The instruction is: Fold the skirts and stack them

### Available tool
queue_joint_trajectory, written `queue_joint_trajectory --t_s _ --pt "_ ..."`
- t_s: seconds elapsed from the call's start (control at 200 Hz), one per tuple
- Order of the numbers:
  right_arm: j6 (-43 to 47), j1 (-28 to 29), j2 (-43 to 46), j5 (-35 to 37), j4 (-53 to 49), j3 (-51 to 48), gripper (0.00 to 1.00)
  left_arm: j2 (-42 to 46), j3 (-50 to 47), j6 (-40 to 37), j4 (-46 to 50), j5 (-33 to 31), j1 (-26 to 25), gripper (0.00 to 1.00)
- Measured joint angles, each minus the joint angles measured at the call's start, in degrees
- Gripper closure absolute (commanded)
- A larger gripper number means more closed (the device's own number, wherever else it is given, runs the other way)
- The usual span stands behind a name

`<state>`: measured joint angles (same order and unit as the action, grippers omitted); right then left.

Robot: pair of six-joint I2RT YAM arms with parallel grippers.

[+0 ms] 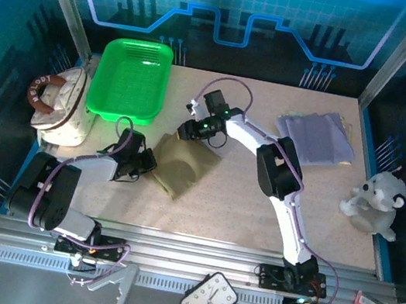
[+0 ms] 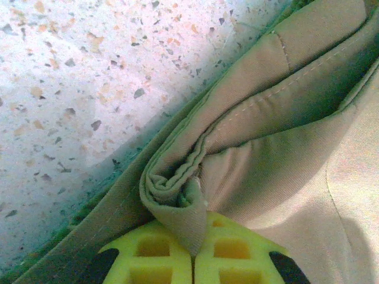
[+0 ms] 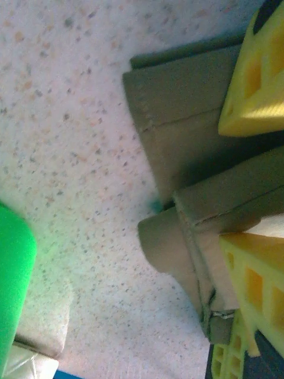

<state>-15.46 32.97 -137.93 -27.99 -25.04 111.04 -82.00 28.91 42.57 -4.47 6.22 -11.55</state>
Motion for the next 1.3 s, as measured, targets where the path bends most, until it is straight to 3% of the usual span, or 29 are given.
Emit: queue_joint_trajectory --t_s 0.06,0.175,0.26,0.475,0.56,0.66,0.86,0.935,1.08,1.17,1.3 --pt "-1.0 -0.3 3.2 2.2 -0.9 -3.3 0.56 0.7 -1.0 0.8 -1.1 -0.1 0.0 0.97" --pt "-2.7 -0.8 11.0 6.2 -3.4 -9.1 0.90 2.0 -3.1 2.2 -3.1 -0.4 0.0 0.97" --pt "-4.5 -0.9 16.2 8.2 -3.8 -12.7 1.00 2.2 -4.4 2.9 -5.2 -0.4 0.1 0.96" --pt "-6.6 -0.5 16.0 8.3 -5.0 -16.2 1.00 2.5 -6.8 5.2 -9.9 -0.4 0.2 0.90" --pt "-7.9 -0.2 12.6 9.2 -6.7 -16.2 1.00 2.6 -7.4 5.5 -11.0 -0.4 0.3 1.00" --pt "-11.7 0.0 11.5 8.9 -6.4 -19.1 1.00 2.4 -7.5 5.2 -11.4 0.0 0.5 1.00" --pt "-25.6 0.0 23.5 6.4 4.2 -39.7 1.00 -3.0 -2.1 1.6 -10.5 3.0 0.7 1.00" --pt "-31.7 0.0 28.0 4.3 8.9 -47.4 0.95 -5.3 1.6 -0.9 -8.2 4.7 0.7 1.00" --pt "-36.9 0.3 31.1 3.6 12.2 -50.6 0.86 -5.4 6.9 -5.3 -2.9 7.0 1.9 0.73" --pt "-35.8 0.5 33.0 5.8 11.5 -48.7 0.84 -0.4 6.8 -6.5 0.8 6.6 4.1 0.57" --pt "-30.1 0.6 33.6 8.5 9.8 -41.7 0.82 11.6 5.4 -6.1 5.3 6.0 5.5 0.51"
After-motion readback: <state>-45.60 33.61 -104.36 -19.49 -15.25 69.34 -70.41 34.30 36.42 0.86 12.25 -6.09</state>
